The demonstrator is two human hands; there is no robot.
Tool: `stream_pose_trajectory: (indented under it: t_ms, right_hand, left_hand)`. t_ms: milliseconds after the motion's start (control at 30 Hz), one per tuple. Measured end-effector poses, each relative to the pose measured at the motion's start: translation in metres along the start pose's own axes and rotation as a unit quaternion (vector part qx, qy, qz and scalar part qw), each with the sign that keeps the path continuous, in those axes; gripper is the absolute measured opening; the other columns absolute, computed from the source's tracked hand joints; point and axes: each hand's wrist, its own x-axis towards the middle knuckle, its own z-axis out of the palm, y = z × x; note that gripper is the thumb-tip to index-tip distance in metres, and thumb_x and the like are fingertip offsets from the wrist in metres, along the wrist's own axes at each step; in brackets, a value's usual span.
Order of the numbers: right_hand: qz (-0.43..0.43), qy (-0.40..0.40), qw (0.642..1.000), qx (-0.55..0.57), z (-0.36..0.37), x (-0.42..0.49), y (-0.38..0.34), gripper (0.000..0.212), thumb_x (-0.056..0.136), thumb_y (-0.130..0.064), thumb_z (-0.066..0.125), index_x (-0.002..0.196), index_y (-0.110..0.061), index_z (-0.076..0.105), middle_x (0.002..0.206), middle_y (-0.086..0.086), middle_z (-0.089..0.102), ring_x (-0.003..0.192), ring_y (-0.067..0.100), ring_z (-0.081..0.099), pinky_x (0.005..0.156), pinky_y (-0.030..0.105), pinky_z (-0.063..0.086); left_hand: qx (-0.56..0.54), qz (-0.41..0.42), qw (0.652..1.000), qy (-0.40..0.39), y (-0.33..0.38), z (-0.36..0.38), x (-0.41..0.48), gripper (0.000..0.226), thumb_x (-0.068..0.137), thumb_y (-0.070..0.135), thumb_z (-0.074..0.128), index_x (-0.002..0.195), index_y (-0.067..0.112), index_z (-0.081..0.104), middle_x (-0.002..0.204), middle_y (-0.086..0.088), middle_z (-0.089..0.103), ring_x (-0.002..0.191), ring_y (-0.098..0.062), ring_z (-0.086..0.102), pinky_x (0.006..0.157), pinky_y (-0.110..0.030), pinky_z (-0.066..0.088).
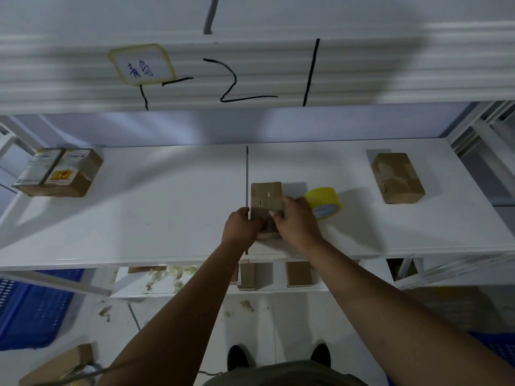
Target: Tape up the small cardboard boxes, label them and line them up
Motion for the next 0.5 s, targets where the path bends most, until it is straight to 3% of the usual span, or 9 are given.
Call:
stream_pose_trajectory:
  t_ms: [67,133,267,333,500]
  right_hand:
    - [-0.030,0.041,0.999,0.016,-0.019,0.001,-0.003,0.027,0.097,-0.029,0.067,0.119,-0.014,0.071,0.115,0.009,0.069,0.103,0.026,0.067,0.086,0.034,0.055]
    - [-0.048,0.094,0.994,0.038,-0.041,0.002,-0.003,0.015,0.095,-0.023,0.067,0.106,-0.018,0.075,0.105,0.002,0.074,0.095,0.020,0.069,0.080,0.029,0.053]
    - [-0.037,0.142,0.988,0.037,-0.080,0.009,0.010,0.011,0.094,-0.019,0.065,0.101,-0.022,0.074,0.103,-0.003,0.067,0.087,0.017,0.066,0.072,0.028,0.049]
    - [-0.014,0.133,0.991,0.022,-0.091,0.014,0.022,0.015,0.095,-0.026,0.067,0.108,-0.024,0.073,0.111,-0.004,0.058,0.088,0.018,0.065,0.072,0.028,0.047]
    - [0.031,0.025,0.999,-0.015,-0.100,0.024,0.053,0.046,0.094,-0.048,0.066,0.134,-0.027,0.062,0.136,0.002,0.047,0.107,0.023,0.062,0.092,0.037,0.053]
  left_hand:
    - [0.029,0.024,0.999,0.038,0.014,-0.001,-0.001,0.052,0.091,0.031,0.068,0.140,0.013,0.062,0.130,-0.008,0.068,0.112,-0.029,0.067,0.093,-0.040,0.059]
    - [0.067,0.082,0.991,0.082,0.031,0.003,-0.004,0.049,0.093,0.026,0.066,0.140,0.012,0.061,0.132,-0.012,0.065,0.119,-0.033,0.062,0.101,-0.046,0.055]
    - [0.131,0.170,0.972,0.091,0.063,0.020,-0.007,0.048,0.089,0.016,0.069,0.137,0.015,0.064,0.134,-0.009,0.064,0.123,-0.030,0.056,0.102,-0.037,0.047]
    - [0.142,0.180,0.972,0.056,0.074,0.032,-0.002,0.045,0.090,0.016,0.068,0.135,0.016,0.066,0.131,-0.006,0.067,0.122,-0.027,0.060,0.099,-0.032,0.047]
    - [0.235,0.174,0.956,-0.021,0.090,0.056,0.013,0.037,0.094,0.008,0.057,0.128,0.016,0.070,0.125,-0.007,0.070,0.115,-0.027,0.067,0.090,-0.027,0.050]
